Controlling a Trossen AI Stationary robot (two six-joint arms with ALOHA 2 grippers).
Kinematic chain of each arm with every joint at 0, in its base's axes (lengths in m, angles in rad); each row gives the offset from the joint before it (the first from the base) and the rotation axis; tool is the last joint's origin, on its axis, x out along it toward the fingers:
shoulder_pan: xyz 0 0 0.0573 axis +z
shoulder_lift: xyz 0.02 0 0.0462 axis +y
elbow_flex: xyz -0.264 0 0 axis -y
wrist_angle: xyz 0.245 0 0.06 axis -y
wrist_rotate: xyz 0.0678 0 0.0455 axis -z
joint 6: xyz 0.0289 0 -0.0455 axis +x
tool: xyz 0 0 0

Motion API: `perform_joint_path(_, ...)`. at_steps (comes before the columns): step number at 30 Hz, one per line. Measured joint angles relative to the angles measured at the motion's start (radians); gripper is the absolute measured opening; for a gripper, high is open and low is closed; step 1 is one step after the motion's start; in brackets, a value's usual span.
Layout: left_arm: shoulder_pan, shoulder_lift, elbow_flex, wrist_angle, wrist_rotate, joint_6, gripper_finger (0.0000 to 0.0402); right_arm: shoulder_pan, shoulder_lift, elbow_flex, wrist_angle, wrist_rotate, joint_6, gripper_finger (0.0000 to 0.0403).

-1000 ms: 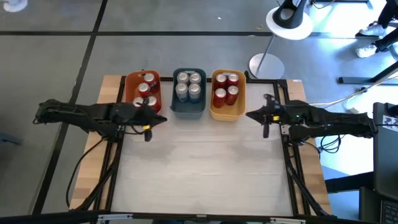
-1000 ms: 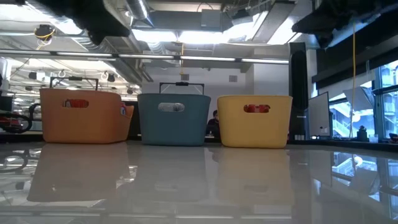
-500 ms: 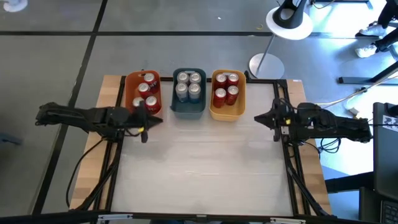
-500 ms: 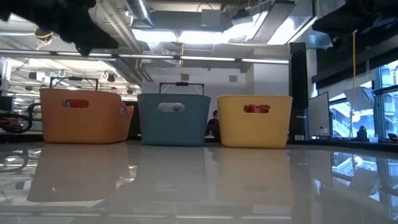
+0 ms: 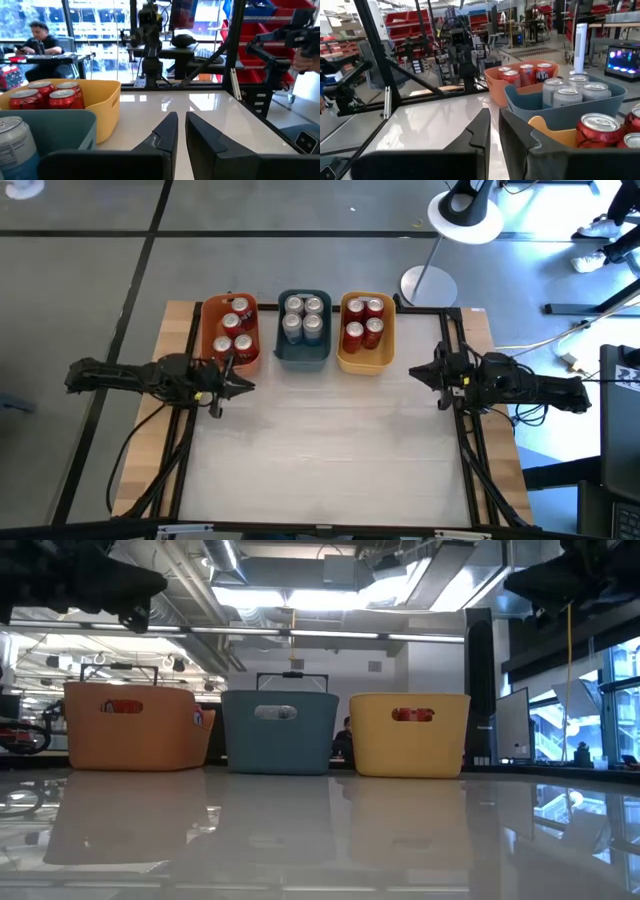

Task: Sort soda cans
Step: Return to Home Position

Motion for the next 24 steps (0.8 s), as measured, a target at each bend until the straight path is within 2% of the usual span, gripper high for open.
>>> perform_joint_path(7, 0.002, -0.131, -0.083, -0.003, 0.000, -0.014, 0.0029, 0.000, -0.075, -0.094, 0.024, 0.035, 0.032, 0.0040)
perform_joint_path(14, 0.002, -0.239, -0.163, -0.050, 0.000, -0.074, 0.0029, 0.000, -0.133, -0.217, 0.132, 0.053, 0.034, 0.0040)
perform_joint_path(18, 0.002, -0.268, -0.163, -0.078, -0.001, -0.071, 0.0029, 0.000, -0.157, -0.300, 0.203, 0.078, 0.054, 0.0040)
perform_joint_path(24, 0.002, -0.267, -0.163, -0.081, -0.017, -0.049, 0.0029, 0.000, -0.163, -0.300, 0.164, 0.097, 0.046, 0.0040)
